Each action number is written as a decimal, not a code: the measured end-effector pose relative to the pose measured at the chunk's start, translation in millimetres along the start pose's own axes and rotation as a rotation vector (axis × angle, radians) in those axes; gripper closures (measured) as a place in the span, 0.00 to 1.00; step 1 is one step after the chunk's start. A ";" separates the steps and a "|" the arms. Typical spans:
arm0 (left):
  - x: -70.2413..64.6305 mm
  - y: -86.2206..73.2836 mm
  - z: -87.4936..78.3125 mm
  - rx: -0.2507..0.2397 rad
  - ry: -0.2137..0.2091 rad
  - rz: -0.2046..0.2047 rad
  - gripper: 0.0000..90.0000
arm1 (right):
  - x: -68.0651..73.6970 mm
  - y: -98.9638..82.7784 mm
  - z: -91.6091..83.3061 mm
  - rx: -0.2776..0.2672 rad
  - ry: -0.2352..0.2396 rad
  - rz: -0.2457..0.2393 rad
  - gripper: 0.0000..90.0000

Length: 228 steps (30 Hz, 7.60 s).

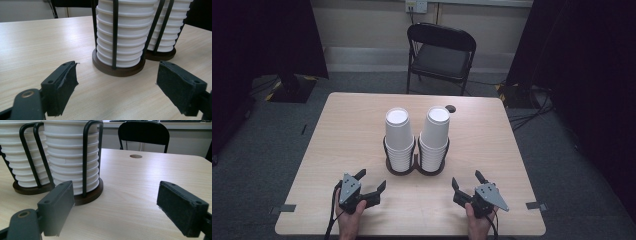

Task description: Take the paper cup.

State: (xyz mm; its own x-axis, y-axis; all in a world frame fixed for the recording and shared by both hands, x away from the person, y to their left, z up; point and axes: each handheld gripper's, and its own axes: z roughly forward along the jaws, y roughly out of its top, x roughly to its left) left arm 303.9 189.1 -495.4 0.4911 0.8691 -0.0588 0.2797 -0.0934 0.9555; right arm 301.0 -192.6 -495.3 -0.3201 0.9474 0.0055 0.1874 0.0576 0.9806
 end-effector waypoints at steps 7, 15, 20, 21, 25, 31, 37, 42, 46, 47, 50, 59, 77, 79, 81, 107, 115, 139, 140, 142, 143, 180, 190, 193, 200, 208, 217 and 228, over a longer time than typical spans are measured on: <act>4.2 2.8 -1.0 -0.026 -0.063 -0.036 0.18 | 0.1 -1.1 -2.2 -0.026 -0.035 0.018 0.16; -3.9 8.2 -5.0 -0.020 -0.073 -0.042 0.19 | 0.9 -0.3 -0.5 -0.006 -0.050 0.013 0.17; -10.9 12.4 -8.9 -0.017 -0.107 -0.026 0.21 | 2.2 -0.8 -1.7 -0.018 -0.070 0.011 0.20; -11.8 13.4 -9.8 -0.021 -0.112 -0.027 0.21 | 2.2 -1.0 -2.2 -0.023 -0.075 0.014 0.21; -17.4 20.9 -11.2 -0.037 -0.133 -0.014 0.21 | 2.4 -0.8 -1.9 -0.019 -0.090 0.026 0.22; -24.5 29.0 -2.5 -0.022 -0.180 -0.022 0.27 | 2.0 -0.2 -0.4 -0.004 -0.077 0.028 0.23; -30.6 38.7 -0.6 -0.030 -0.195 0.023 0.25 | 1.7 -0.1 -0.3 -0.001 -0.074 0.029 0.22; -35.4 51.6 2.6 -0.037 -0.223 0.049 0.22 | 1.8 0.0 -0.1 0.003 -0.068 0.028 0.21; -39.8 62.0 5.9 -0.021 -0.270 0.046 0.22 | 1.9 0.1 0.3 0.006 -0.064 0.022 0.21; -41.2 64.0 6.6 -0.019 -0.273 0.056 0.22 | 1.9 0.0 0.2 0.004 -0.064 0.022 0.21; -45.0 69.9 9.0 -0.017 -0.289 0.067 0.22 | 1.4 -0.1 0.0 0.000 -0.059 0.027 0.21; -55.5 86.9 14.2 -0.015 -0.332 0.107 0.22 | 1.2 0.0 0.0 0.002 -0.061 0.029 0.21; -62.5 115.5 28.9 0.000 -0.390 0.147 0.24 | 1.0 0.2 0.5 0.006 -0.056 0.027 0.21; -64.5 119.5 30.5 0.005 -0.380 0.159 0.24 | 1.4 0.1 0.3 0.005 -0.055 0.024 0.21; -65.6 122.1 31.2 0.001 -0.375 0.161 0.24 | 1.4 0.0 0.1 0.003 -0.054 0.024 0.21; -76.2 164.8 41.8 -0.051 -0.366 0.210 0.18 | 1.1 -0.2 -0.8 -0.002 -0.048 0.026 0.21; -75.0 183.3 49.6 -0.045 -0.396 0.181 0.19 | 0.8 -0.5 -1.1 -0.008 -0.044 0.032 0.21; -80.1 222.9 84.6 0.037 -0.335 0.223 0.20 | 0.5 -0.3 -0.9 -0.002 -0.022 0.029 0.23; -79.9 224.2 86.5 0.039 -0.334 0.216 0.20 | 0.3 -0.2 -1.0 0.001 -0.019 0.029 0.23; -79.6 226.7 90.5 0.041 -0.331 0.206 0.19 | 0.2 -0.2 -0.8 0.001 -0.018 0.032 0.23; -79.6 226.7 90.5 0.041 -0.331 0.206 0.18 | 0.2 -0.2 -0.8 0.001 -0.018 0.032 0.23; -88.3 225.5 151.8 0.270 -0.284 0.270 0.18 | 0.7 -0.1 -0.4 0.004 0.001 0.026 0.25; -88.2 224.3 153.6 0.275 -0.276 0.247 0.21 | 0.8 -0.1 -0.5 0.004 0.003 0.027 0.25; -87.5 224.4 153.0 0.274 -0.279 0.249 0.22 | 0.7 -0.2 -0.4 0.002 0.001 0.027 0.25; -86.7 226.9 149.0 0.217 -0.279 0.223 0.22 | 0.3 -0.2 -0.6 0.002 0.003 0.030 0.25; -85.4 229.5 144.0 0.189 -0.283 0.209 0.22 | 0.3 -0.2 -0.5 0.003 0.003 0.031 0.25; -84.9 231.4 139.0 0.137 -0.284 0.203 0.22 | 0.1 -0.2 -0.5 0.004 0.002 0.031 0.25; -84.5 234.1 129.4 0.067 -0.291 0.196 0.22 | 0.4 -0.1 -0.5 0.005 0.002 0.031 0.25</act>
State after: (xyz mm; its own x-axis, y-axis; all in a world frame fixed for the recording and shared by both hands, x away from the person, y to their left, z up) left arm 434.7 30.9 -304.1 0.7527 0.6575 0.0349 0.2056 -0.2851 0.9362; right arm 300.4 -192.3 -495.3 -0.3165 0.9479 0.0362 0.2016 0.0299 0.9790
